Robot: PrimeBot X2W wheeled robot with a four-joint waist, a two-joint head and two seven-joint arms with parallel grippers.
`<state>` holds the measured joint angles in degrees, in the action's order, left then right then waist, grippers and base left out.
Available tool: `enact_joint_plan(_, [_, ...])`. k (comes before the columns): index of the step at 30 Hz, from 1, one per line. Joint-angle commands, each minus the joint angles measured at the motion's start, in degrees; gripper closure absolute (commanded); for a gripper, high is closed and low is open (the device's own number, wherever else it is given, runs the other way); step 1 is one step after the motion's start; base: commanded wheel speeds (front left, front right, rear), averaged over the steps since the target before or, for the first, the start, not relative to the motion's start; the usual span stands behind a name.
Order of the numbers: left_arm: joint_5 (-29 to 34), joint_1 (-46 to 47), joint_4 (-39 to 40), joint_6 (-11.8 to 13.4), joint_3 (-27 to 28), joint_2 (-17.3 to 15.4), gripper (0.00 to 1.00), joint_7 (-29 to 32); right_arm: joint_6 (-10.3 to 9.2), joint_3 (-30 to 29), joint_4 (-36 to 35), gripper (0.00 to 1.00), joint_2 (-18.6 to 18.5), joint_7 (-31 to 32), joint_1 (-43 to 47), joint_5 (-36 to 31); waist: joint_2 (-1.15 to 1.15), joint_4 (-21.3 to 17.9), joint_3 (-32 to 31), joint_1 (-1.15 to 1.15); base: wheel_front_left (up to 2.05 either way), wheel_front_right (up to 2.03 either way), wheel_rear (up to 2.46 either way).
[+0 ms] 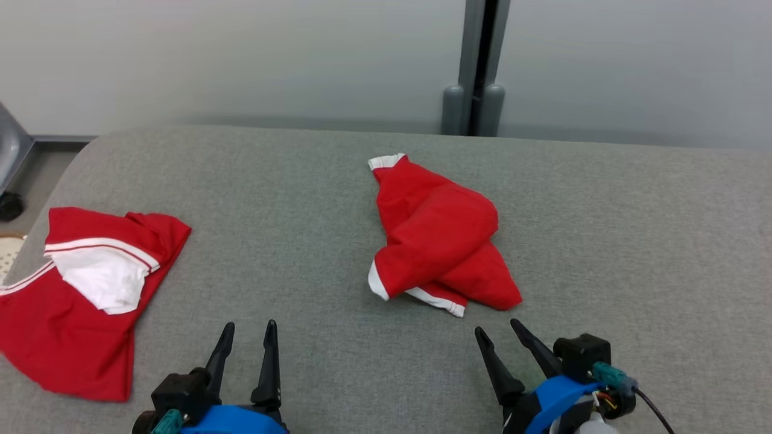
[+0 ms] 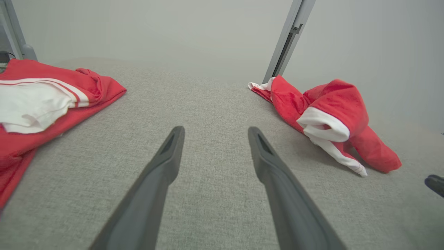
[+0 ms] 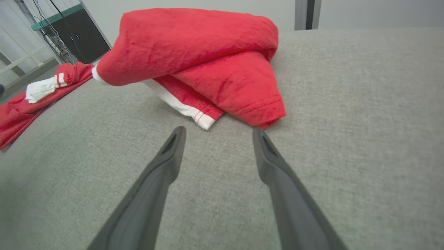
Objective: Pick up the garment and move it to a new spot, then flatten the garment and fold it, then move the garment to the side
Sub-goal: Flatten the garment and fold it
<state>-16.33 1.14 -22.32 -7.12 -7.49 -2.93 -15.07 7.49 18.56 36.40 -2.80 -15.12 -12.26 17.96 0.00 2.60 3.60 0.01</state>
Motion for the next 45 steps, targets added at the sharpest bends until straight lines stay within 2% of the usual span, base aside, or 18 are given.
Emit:
enact_joint_plan(1, [-0.16, 1.80, -0.04, -0.48, -0.60, 0.00, 0.00, -0.15, 0.00, 0.95, 2.37, 0.00, -0.21, -0.03, -3.13, 2.33, 0.00, 4.18, 3.85, -0.01, 0.00, 0.00, 0.00])
enact_joint_plan(8, [0.23, 3.34, -0.14, -0.55, -1.77, 0.05, 0.00, -0.15, 0.00, 3.30, 8.53, 0.00, -0.22, -0.04, -9.91, 6.08, 0.00, 7.98, 7.71, -0.01, 0.00, 0.00, 0.00])
enact_joint_plan(16, [0.07, 4.81, 0.15, -0.39, -2.08, 0.03, 0.00, -0.15, 0.08, 0.87, 12.22, 0.02, -0.13, 0.24, -12.13, 1.60, 0.00, 9.84, 9.98, -0.01, 0.00, 0.00, 0.00])
enact_joint_plan(17, [-0.02, 4.94, 0.15, -0.40, -2.11, 0.03, 0.00, -0.15, 0.08, 0.49, 12.73, 0.21, -0.14, 0.27, -11.82, 1.03, 0.00, 9.83, 9.99, -0.01, 0.00, 0.00, 0.00])
enact_joint_plan(19, [-0.14, 5.22, 0.20, -0.40, -2.26, 0.04, 0.00, -0.15, 0.06, -0.02, 13.78, 0.88, -0.20, 0.38, -11.37, -0.86, 0.00, 9.58, 9.94, -0.01, 0.00, 0.00, 0.00])
enact_joint_plan(20, [-0.21, 5.26, 0.19, -0.40, -2.24, 0.04, 0.00, -0.15, 0.07, -0.17, 13.98, 1.00, -0.28, 0.40, -11.15, -1.10, 0.00, 9.37, 9.90, -0.01, 0.00, 0.00, 0.00])
enact_joint_plan(25, [-0.22, 5.31, -0.15, -0.40, -2.22, 0.01, 0.00, -0.15, 0.00, -2.80, 11.37, 1.00, -0.31, 0.17, -10.60, -4.49, 0.00, 8.04, 9.18, -0.01, 0.00, 0.00, 0.00])
enact_joint_plan(35, [-0.75, 2.60, -0.49, -0.41, -1.42, 0.03, 0.00, -0.15, 0.00, -6.84, -9.66, 1.00, -0.79, -0.04, -11.48, -9.26, 0.00, 4.60, 4.00, -0.01, 0.00, 0.00, 0.00])
enact_joint_plan(40, [-1.46, 1.28, -0.82, -0.41, -1.77, 0.01, 0.00, -0.15, 0.00, -3.87, -17.12, 1.00, -3.74, -0.04, -18.76, -9.89, 0.00, 4.27, 0.93, -0.01, 0.00, 0.00, 0.00])
enact_joint_plan(45, [-2.55, 0.24, -1.27, -0.41, -2.69, -0.01, 0.00, -0.15, 0.00, 1.73, -16.87, 1.00, -4.54, 1.56, -28.87, -8.10, 0.00, 5.52, -1.14, -0.01, 0.00, 0.00, 0.00])
